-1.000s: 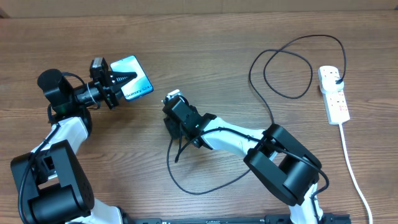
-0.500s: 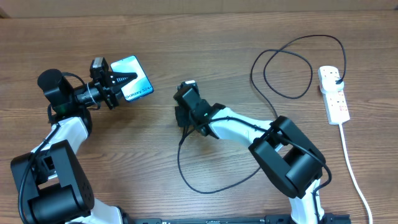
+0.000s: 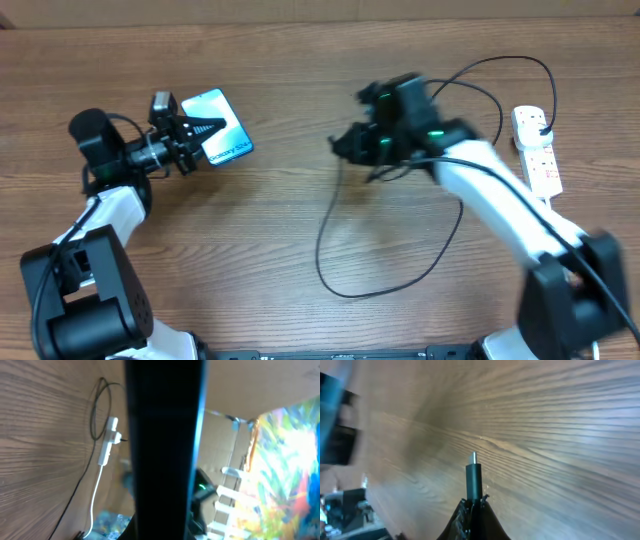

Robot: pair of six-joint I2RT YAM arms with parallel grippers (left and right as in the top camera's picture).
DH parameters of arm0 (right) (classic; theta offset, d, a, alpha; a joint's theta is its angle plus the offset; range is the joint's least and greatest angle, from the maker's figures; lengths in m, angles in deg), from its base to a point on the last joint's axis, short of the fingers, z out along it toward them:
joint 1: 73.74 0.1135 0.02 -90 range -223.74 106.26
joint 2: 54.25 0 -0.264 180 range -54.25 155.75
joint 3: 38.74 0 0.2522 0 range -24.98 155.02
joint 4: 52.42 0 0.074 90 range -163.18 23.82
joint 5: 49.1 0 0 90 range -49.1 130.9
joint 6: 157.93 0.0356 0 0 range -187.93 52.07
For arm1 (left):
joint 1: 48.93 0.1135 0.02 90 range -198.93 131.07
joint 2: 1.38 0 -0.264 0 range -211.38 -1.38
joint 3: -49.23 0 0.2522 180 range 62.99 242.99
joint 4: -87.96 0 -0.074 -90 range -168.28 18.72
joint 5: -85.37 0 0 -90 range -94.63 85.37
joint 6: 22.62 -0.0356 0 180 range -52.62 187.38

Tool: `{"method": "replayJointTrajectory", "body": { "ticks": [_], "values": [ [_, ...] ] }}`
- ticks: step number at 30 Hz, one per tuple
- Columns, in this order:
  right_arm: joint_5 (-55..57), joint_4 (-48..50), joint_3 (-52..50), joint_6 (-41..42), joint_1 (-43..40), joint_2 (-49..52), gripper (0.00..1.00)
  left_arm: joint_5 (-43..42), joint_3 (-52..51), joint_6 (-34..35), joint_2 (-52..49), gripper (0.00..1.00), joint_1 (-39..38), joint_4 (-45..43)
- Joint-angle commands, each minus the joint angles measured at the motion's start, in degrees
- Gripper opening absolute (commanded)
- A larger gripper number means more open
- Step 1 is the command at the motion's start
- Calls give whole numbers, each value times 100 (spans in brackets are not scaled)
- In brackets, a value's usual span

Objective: Plug charger to phone and switch on socket
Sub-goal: 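Grasp the black USB-C plug with the right gripper, then carry the plug up to the phone's bottom port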

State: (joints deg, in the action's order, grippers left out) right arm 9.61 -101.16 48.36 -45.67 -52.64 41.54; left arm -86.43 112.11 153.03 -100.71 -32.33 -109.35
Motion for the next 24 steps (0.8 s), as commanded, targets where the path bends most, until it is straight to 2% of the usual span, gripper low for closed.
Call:
{"method": "replayJointTrajectory", "body": {
  "ticks": [1,8,12,15,18,24],
  "values": [
    [-354,-632,-57,-564,-428,-614,4,785,122,-927,109,5,-566,590],
    [-632,-1875,-66,-1349,-1270,-1257,4,1996,125,-1016,107,5,-1816,708],
    [-1080,-2260,-229,-1797,-1934,-1438,4,2428,127,-584,11,4,-2223,597],
    [-1593,-2184,-857,-2076,-2636,-1685,4,2330,188,-37,-339,4,-2378,-249],
    [-2557,-1932,-1510,-2428,-3134,-1829,4,2323,472,470,-846,4,-2474,-699],
    [-3309,-1471,-2361,-2579,-3298,-1832,4,1834,1593,828,-1709,4,-2640,-1141]
  ]
}}
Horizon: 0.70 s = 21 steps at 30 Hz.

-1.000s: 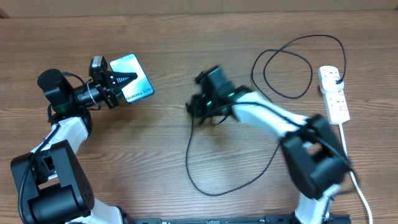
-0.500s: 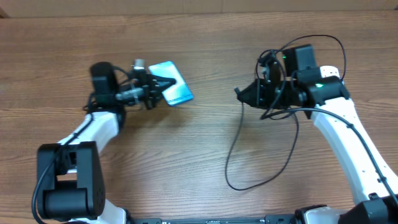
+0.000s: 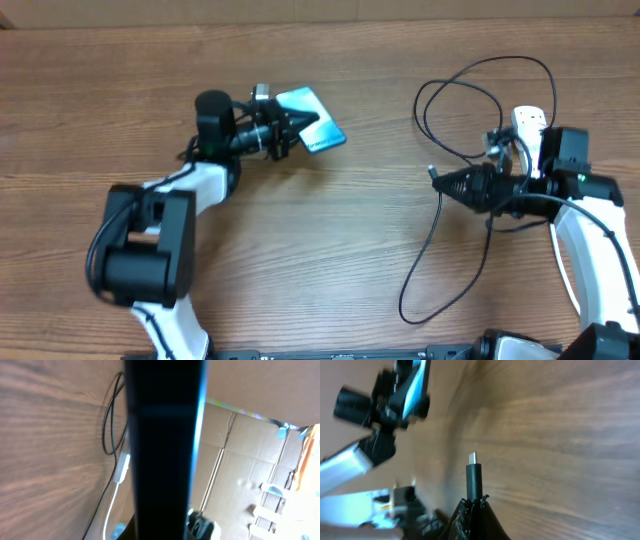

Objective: Plug charger to phone and switch on socket
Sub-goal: 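Carry the plug up to the phone's bottom port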

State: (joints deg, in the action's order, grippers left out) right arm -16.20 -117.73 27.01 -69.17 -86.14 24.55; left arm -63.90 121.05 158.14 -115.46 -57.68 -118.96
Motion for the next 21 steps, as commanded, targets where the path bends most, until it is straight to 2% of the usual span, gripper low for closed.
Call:
{"method": "replayJointTrajectory", "body": {
  "ticks": [1,5,7,9,12,15,17,21],
  "values": [
    [-870,334,-304,-227,131,-133,4,-560,909,356,-332,4,-107,-173],
    [-1252,780,-404,-175,457,-133,4,-673,1263,444,-431,4,-129,-173],
    [-1283,1139,-404,184,756,-133,4,-662,1322,442,-431,4,-129,-179],
    [-1244,1574,-404,723,1027,-133,4,-667,1325,420,-431,4,-129,-179],
    [-763,2625,-404,1980,1759,-133,4,-748,1325,393,-431,4,-129,-181],
    [-205,3373,-404,2675,2376,-133,4,-931,1325,330,-431,4,-127,-181],
    [-92,3751,-404,2957,2599,-133,4,-1014,1325,254,-431,4,-107,-179],
    [378,4548,-404,4312,2970,-133,4,-1088,1325,219,-431,4,-96,-179]
  ]
}}
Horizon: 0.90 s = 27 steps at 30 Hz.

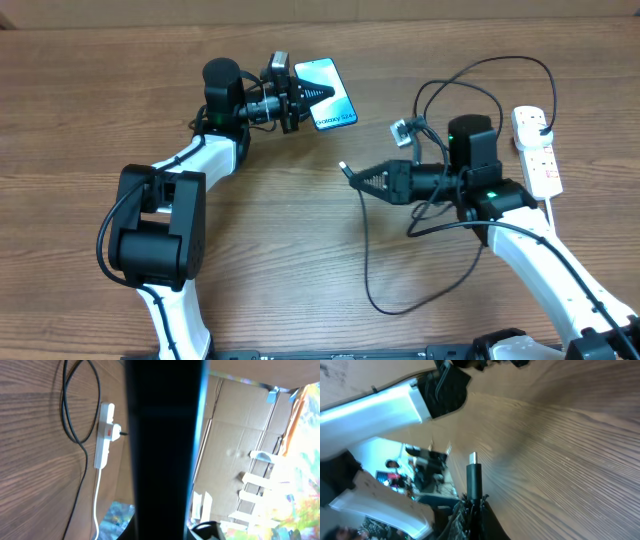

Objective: Plug charger to phone and switch on socket
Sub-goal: 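Carry the plug up to the phone's bottom port, then align and push the plug into the phone's charging port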

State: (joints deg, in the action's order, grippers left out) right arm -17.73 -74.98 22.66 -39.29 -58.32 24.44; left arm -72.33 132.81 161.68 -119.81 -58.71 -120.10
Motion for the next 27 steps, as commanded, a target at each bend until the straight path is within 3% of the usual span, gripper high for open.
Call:
{"method": "replayJointTrajectory", "body": {
  "ticks": [1,18,27],
  "values": [
    [682,352,31,1578,243,-122,4,-245,149,-142,4,4,4,-66],
    [1178,1292,31,2393,487,680,4,-391,149,-306,4,4,13,-66],
    [1322,1862,31,2389,481,817,4,-374,149,-505,4,4,74,-61]
  ]
}}
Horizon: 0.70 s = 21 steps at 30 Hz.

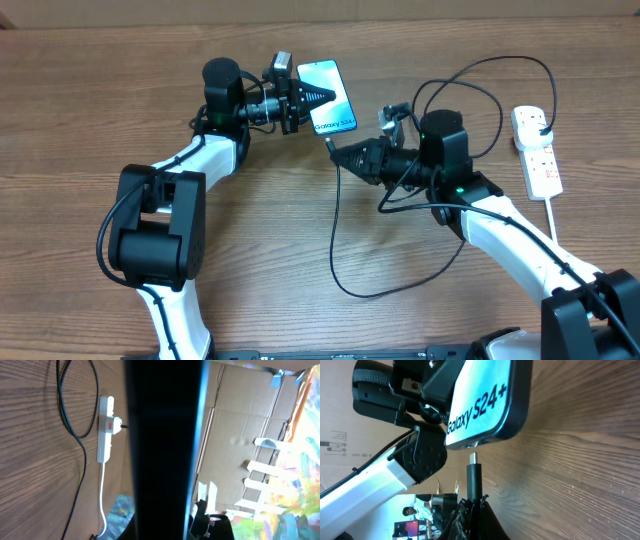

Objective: Plug charger to phone and switch on socket
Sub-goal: 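Align and push the plug into the phone's charging port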

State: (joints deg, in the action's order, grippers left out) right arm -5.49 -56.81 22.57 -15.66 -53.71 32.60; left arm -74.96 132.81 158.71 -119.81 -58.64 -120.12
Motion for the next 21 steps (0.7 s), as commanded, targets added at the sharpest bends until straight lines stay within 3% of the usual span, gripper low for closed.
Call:
{"method": "replayJointTrajectory", "body": {
  "ticks": [1,21],
  "values": [
    [144,46,39,28,13,2,4,-116,149,-245,4,4,101,-59],
    [374,400,39,225,11,2,4,-133,149,-409,4,4,144,-39]
  ]
}}
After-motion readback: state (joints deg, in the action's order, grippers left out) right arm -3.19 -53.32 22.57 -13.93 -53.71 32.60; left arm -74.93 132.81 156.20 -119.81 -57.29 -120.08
